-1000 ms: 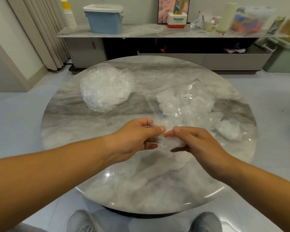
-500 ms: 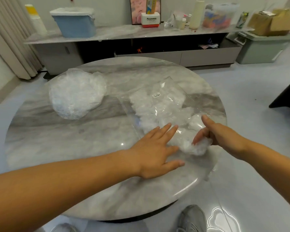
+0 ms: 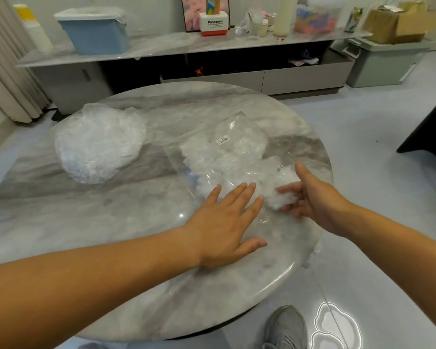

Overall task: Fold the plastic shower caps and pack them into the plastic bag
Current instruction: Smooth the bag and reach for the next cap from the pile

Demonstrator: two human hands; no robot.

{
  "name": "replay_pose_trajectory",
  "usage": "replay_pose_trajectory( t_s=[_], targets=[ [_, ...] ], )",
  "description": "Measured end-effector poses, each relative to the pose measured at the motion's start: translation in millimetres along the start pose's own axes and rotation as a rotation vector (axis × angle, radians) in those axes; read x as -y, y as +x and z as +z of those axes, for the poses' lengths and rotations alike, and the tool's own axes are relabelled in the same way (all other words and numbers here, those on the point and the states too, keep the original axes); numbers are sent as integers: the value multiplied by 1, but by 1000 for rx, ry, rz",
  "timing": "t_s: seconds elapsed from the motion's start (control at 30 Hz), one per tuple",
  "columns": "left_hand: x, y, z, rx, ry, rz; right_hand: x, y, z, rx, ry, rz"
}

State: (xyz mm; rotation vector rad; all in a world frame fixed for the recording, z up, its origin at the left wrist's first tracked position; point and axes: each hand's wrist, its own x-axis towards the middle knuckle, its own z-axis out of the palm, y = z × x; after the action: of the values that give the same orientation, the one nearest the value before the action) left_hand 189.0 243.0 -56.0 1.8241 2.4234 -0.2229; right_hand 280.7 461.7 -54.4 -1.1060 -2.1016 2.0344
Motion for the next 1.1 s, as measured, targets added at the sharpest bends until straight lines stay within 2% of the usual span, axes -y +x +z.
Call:
replay_pose_trajectory(
  t_s=[0.13, 0.27, 0.47, 0.67, 0.8, 0.97, 1.1],
  targets=[
    [3, -1, -3, 86, -192, -9, 10, -4, 14, 125, 458, 118],
    [7, -4, -2, 98, -253, -7, 13, -7, 20, 98, 685, 116],
    [10, -8, 0, 102, -247, -3, 7, -26, 14, -39, 782, 94],
    [10, -9, 0, 91, -257, 8, -2, -36, 16, -147, 668, 133],
    [9, -10, -1, 95, -237, 36, -3, -30, 23, -117, 723, 117],
    [11, -9, 0, 76, -316, 74, 10, -17, 35, 49, 882, 106],
    [14, -9, 2, 52, -339, 91, 13, -6, 44, 57, 877, 118]
  ],
)
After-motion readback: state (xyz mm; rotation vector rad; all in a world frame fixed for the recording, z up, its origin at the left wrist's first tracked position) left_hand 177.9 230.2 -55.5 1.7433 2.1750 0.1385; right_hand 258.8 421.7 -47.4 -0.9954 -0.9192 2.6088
